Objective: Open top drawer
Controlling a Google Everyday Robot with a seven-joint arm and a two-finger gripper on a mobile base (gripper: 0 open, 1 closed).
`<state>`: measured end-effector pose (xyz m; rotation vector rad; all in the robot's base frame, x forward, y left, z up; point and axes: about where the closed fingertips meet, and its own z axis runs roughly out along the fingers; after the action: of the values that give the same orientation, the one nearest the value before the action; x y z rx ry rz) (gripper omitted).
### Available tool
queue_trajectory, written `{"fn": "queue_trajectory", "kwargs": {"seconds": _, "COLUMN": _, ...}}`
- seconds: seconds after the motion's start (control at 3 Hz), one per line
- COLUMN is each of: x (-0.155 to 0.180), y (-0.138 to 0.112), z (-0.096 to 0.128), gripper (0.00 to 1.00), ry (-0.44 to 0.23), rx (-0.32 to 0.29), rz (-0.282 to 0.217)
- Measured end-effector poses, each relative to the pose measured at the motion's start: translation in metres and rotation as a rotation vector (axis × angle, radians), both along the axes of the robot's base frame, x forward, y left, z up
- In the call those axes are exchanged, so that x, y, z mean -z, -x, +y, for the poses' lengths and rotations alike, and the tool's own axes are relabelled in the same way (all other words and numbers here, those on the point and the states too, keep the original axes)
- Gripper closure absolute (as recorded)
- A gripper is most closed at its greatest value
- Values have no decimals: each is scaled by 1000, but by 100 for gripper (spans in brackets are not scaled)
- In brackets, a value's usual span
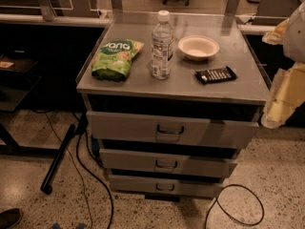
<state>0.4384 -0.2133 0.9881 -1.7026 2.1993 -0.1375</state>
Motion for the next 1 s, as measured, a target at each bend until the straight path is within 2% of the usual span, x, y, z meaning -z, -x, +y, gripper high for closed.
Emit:
{"fn": "queue_trajectory", "kwargs": {"seconds": 0.33, "x": 0, "y": 0, "z": 0, "gripper": 0, "ry": 0, "rx": 0, "rz": 0}}
{"fn": "queue_trajectory", "kwargs": {"seconds": 0.67, "x": 33, "y": 7, "z": 3, "gripper": 0, "ry": 3, "rx": -11, "rz": 28}}
{"fn": "queue_trajectory", "kwargs": {"seconds": 1.0, "x": 84, "y": 9, "z": 7, "gripper": 0, "ry": -3, "rx": -23, "rz": 74}}
